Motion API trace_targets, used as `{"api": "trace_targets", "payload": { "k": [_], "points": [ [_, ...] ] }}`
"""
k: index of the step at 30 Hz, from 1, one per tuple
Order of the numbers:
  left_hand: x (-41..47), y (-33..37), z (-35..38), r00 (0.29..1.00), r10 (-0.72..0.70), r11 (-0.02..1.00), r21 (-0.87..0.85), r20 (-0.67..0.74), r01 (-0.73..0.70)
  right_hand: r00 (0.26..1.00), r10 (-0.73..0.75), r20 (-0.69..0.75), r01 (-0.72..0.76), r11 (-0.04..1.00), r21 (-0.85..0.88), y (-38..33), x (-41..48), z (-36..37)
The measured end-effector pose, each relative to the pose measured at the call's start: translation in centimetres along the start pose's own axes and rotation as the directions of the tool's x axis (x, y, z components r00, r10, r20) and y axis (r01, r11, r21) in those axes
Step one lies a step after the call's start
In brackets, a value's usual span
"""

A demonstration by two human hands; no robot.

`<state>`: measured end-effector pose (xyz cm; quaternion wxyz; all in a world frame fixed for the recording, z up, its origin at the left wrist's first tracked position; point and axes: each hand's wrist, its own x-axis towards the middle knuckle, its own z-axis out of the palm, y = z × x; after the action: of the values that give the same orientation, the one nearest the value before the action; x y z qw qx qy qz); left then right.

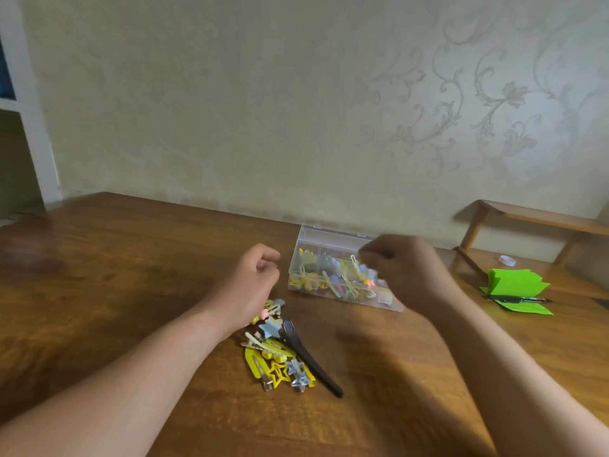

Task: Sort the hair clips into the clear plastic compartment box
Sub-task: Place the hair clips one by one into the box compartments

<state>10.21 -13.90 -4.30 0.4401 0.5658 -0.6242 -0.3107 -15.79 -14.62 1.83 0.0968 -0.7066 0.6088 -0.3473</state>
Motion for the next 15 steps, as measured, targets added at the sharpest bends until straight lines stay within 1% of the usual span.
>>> {"api": "trace_targets", "payload": {
  "k": [2,4,6,8,10,13,15],
  "points": [
    [-0.1,0.1,0.1,0.999,0.008,1.000,0.014,0.032,-0.008,0.999,0.043,-0.017,-0.045,0.995,-0.090,1.8,0.5,-1.3],
    [-0.3,0.3,0.2,0.996,0.025,0.999,0.044,0.080,-0.029,0.997,0.069,0.031,-0.061,0.977,-0.204,3.1,0.7,-1.3],
    [-0.3,0.5,0.3,0.993,0.044,0.996,0.071,0.107,-0.052,0.990,0.107,0.089,-0.078,0.957,-0.278,3.7,0.8,-0.9],
    [-0.3,0.5,0.3,0.992,0.056,0.994,0.085,0.116,-0.066,0.983,0.140,0.122,-0.099,0.951,-0.294,4.1,1.0,-0.6],
    [-0.4,0.4,0.3,0.991,0.059,0.994,0.088,0.117,-0.069,0.982,0.146,0.121,-0.105,0.951,-0.292,4.3,1.1,-0.2],
    [-0.4,0.3,0.3,0.992,0.060,0.993,0.095,0.115,-0.071,0.987,0.133,0.086,-0.105,0.957,-0.270,4.3,0.9,0.1],
    [-0.4,0.3,0.3,0.992,0.062,0.992,0.101,0.111,-0.073,0.995,0.093,0.039,-0.080,0.965,-0.249,3.9,0.6,0.3]
  ]
}}
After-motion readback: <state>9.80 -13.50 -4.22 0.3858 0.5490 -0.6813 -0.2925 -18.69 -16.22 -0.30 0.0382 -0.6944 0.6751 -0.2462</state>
